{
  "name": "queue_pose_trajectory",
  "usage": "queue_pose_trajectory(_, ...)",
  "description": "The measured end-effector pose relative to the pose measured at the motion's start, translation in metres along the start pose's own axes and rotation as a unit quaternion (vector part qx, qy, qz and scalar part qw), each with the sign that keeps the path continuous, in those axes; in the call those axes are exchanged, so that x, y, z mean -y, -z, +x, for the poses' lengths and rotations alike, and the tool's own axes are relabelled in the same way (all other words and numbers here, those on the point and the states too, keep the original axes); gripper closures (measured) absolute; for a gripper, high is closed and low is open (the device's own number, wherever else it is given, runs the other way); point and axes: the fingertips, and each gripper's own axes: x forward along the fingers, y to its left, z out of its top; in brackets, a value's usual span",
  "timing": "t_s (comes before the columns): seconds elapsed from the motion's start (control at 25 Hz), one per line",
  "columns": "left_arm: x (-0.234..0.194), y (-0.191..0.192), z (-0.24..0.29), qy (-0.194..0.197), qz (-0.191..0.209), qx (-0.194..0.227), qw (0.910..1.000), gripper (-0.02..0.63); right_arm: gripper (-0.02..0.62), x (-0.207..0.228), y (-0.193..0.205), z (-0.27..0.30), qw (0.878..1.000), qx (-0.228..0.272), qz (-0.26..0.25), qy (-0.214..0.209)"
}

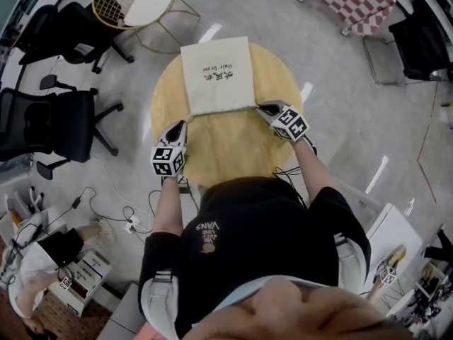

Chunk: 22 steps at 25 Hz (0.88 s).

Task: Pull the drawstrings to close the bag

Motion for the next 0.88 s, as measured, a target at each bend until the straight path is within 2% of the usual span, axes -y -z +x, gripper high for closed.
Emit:
queue_pose_trajectory(0.28, -0.006, 0.008, 0.013, 0.007, 0.04, -0.033, 0.9986, 0.586, 0.586, -0.001, -0.002, -0.004, 1.0, 0.01, 0.024, -0.004)
queue_pose_trajectory(0.36, -0.006, 0.007, 0.018, 0.014, 0.058, -0.041, 0.9974, 0.531, 0.586, -0.001, -0.003, -0.004, 0.999, 0.013, 0.029, -0.005)
queue_pose_trajectory(0.4, -0.005, 0.007, 0.02, 0.017, 0.068, -0.045, 0.9965, 0.526, 0.586, -0.001, -0.004, -0.004, 0.999, 0.014, 0.032, -0.006)
queue_pose_trajectory(0.68, -0.004, 0.02, 0.038, 0.053, 0.134, -0.103, 0.9842, 0.494, 0.586, -0.002, -0.006, -0.005, 0.999, 0.016, 0.037, -0.008)
queue_pose_trajectory(0.88, -0.008, 0.026, 0.045, 0.074, 0.138, -0.124, 0.9799, 0.491, 0.586, -0.003, -0.011, -0.003, 0.999, 0.014, 0.033, -0.007)
